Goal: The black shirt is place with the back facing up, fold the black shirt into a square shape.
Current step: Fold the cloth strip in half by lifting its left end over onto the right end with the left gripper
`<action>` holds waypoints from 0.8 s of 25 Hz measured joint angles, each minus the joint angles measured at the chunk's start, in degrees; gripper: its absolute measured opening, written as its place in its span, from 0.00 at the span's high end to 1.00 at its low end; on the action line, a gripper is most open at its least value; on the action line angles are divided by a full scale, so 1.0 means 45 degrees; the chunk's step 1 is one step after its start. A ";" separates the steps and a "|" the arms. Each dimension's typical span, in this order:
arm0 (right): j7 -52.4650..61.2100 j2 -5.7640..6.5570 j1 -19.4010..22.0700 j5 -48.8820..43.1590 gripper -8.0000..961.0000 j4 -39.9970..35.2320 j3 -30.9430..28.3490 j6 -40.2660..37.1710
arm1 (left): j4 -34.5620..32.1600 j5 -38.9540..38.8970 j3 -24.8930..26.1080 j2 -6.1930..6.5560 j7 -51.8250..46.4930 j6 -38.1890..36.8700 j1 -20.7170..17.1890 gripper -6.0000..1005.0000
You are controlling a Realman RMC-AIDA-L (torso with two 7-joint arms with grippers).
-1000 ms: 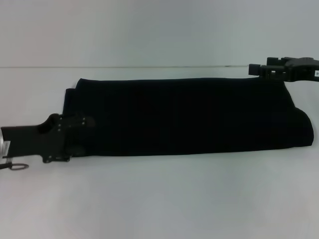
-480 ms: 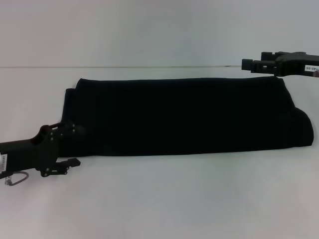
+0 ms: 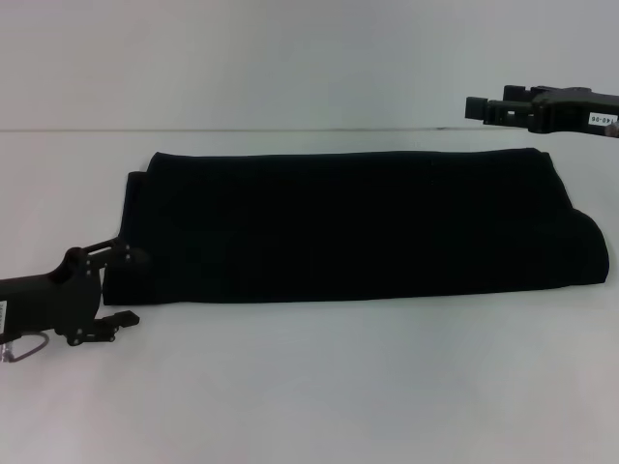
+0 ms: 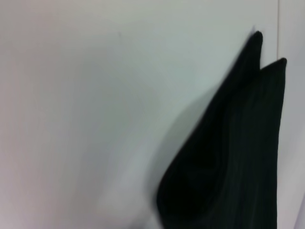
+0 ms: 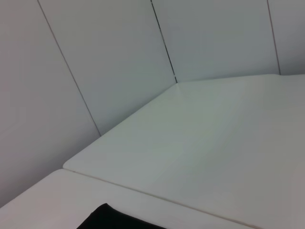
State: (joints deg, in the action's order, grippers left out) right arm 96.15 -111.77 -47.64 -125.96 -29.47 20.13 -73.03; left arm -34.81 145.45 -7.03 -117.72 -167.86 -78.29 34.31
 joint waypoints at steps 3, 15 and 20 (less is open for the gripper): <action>0.0000 0.0004 0.0000 0.0011 0.05 -0.0010 0.0000 0.0000 | 0.0013 0.0008 -0.0035 0.0004 -0.0089 0.0200 0.0020 0.17; 0.0019 0.0033 0.0020 0.0019 0.05 -0.0013 -0.0037 -0.0001 | 0.0205 0.0007 -0.0071 0.0023 -0.0107 0.1072 0.0090 0.19; 0.0009 0.0034 0.0011 0.0025 0.05 -0.0014 -0.0032 -0.0001 | 0.0218 -0.0076 -0.0088 0.0017 -0.0052 0.1386 0.0106 0.19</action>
State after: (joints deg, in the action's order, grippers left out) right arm 96.19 -111.62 -47.59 -125.85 -29.54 19.98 -73.04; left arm -33.83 145.11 -7.42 -117.64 -168.10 -72.06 34.79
